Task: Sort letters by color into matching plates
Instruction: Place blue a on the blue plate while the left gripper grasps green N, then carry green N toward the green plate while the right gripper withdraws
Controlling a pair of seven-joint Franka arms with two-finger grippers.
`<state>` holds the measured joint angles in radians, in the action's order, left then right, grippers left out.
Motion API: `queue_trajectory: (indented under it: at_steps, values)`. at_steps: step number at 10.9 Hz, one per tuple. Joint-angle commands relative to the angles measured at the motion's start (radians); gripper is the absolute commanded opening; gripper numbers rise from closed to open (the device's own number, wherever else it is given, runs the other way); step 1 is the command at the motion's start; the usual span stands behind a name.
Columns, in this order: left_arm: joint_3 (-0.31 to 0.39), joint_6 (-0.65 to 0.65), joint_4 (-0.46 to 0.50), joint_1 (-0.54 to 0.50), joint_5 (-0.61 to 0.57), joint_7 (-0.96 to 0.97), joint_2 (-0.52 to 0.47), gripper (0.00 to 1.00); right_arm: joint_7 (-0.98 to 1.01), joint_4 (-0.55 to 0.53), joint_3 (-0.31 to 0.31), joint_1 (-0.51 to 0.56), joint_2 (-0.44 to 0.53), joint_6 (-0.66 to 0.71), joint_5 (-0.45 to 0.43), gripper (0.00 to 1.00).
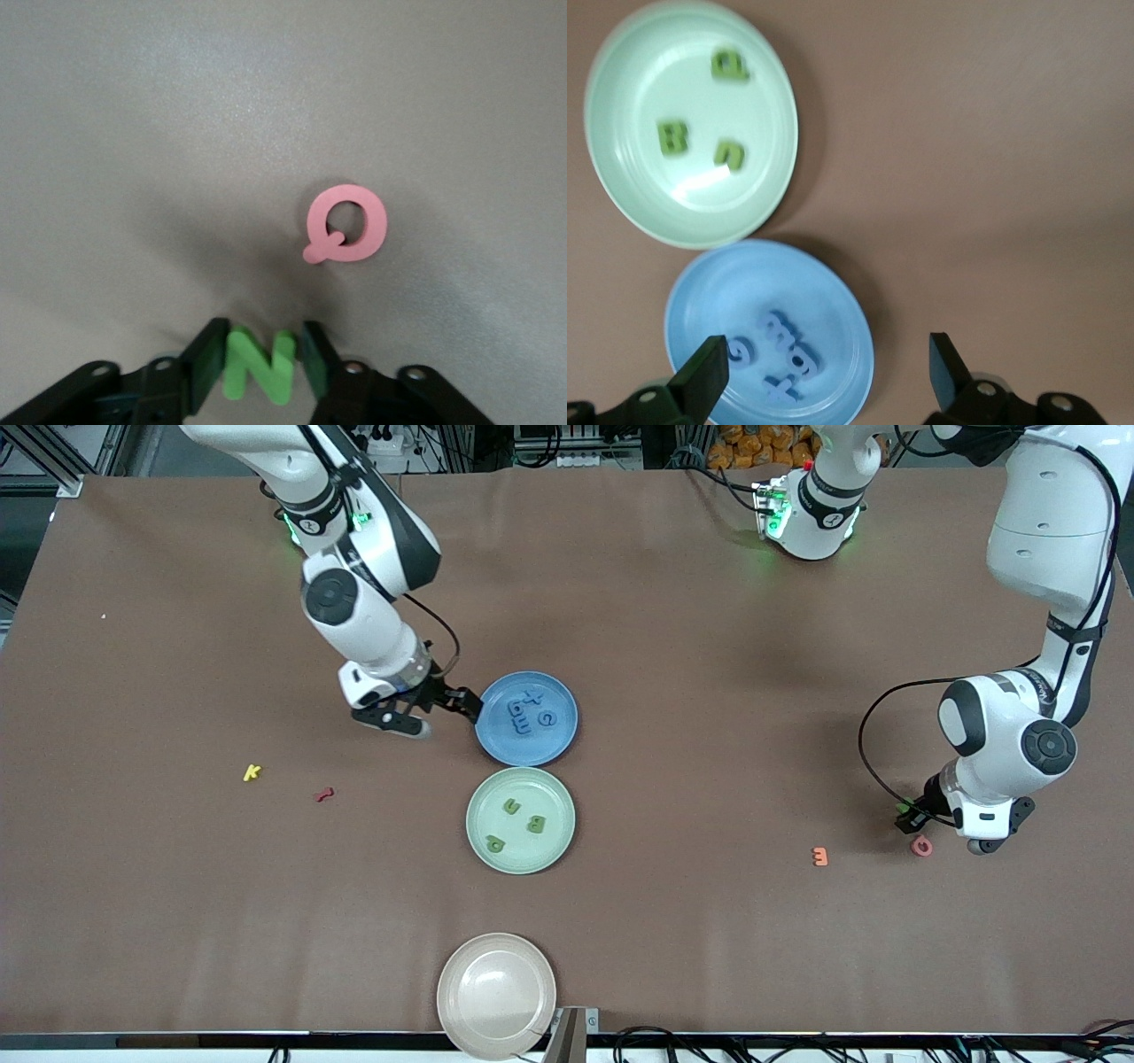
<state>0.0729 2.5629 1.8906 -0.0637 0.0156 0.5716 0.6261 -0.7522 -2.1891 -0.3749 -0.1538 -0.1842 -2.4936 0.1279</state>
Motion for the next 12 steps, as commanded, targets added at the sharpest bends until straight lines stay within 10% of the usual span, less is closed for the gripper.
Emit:
queue_trajectory:
  at_steps: [1,8,12]
  values:
    - [-0.03,0.0,-0.002,0.007,-0.008,0.004,0.003,0.0,0.017,0.008,-0.002,0.098,0.132,0.077,-0.021,1.0]
    - [-0.271,-0.004,-0.065,0.037,0.074,0.305,-0.065,0.0,0.319,0.313,0.167,0.181,0.175,0.539,-0.019,1.0]
    - [-0.282,-0.004,-0.152,0.23,0.067,0.618,-0.056,0.0,0.485,0.37,0.274,0.183,0.203,0.532,-0.021,1.0]
